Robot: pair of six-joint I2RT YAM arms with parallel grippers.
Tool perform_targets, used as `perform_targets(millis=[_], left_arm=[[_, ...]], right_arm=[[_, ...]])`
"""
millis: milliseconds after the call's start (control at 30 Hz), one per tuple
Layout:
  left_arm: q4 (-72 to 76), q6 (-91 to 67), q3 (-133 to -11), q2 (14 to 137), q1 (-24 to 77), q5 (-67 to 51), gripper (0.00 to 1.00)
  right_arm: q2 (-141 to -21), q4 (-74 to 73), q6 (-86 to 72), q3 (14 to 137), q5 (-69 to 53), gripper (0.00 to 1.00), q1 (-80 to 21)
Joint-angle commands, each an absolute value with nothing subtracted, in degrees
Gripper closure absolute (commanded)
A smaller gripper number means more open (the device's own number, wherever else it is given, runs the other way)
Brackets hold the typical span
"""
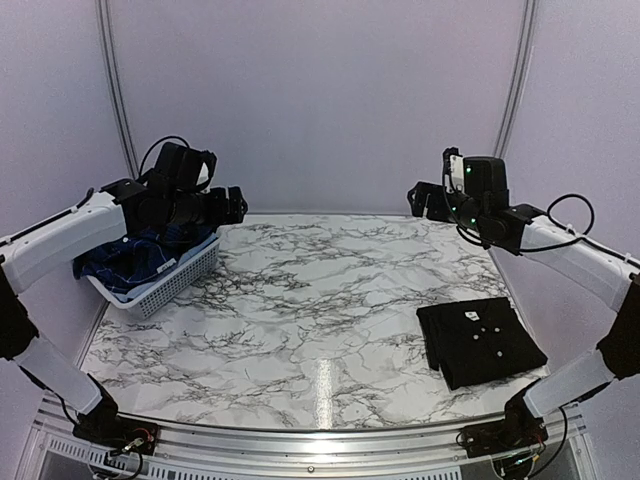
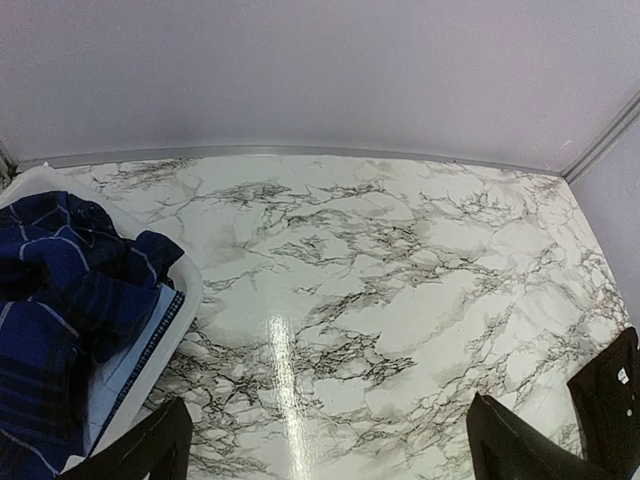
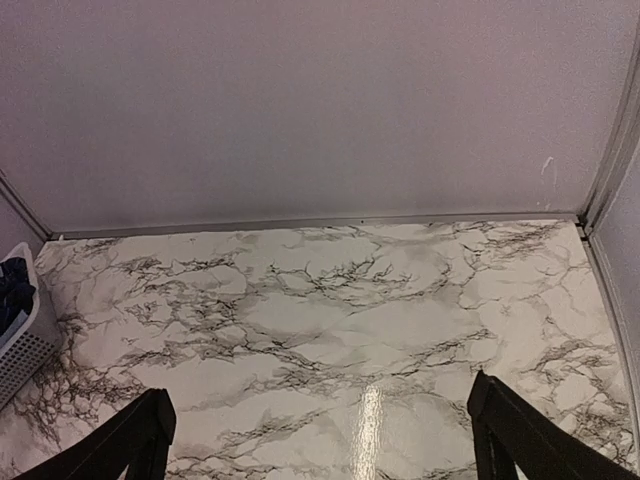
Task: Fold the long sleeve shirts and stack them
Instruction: Pick up the crumpled shirt from the bin.
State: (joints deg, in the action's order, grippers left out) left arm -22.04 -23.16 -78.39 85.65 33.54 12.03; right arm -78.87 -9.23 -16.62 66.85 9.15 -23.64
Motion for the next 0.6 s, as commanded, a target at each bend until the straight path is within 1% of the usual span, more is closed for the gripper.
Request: perform_targets(millis=[0, 300, 567], left_arm=[[-20.35, -23.47, -79.31, 84.34, 31.48, 12.10, 0.01], [-21.27, -23.50, -76.53, 81.19, 28.57, 10.30, 0.01], [-25.03, -24.04, -75.74, 78.86, 26.56, 14.71, 0.01]], right_arm=[[-78.42, -9.21, -15.63, 66.61, 8.67, 0.01, -25.12], [-78.66, -9.41, -15.61, 66.97, 7.41, 0.01, -25.20], [-79.01, -10.01, -14.09, 67.11, 7.74, 0.02, -25.18]])
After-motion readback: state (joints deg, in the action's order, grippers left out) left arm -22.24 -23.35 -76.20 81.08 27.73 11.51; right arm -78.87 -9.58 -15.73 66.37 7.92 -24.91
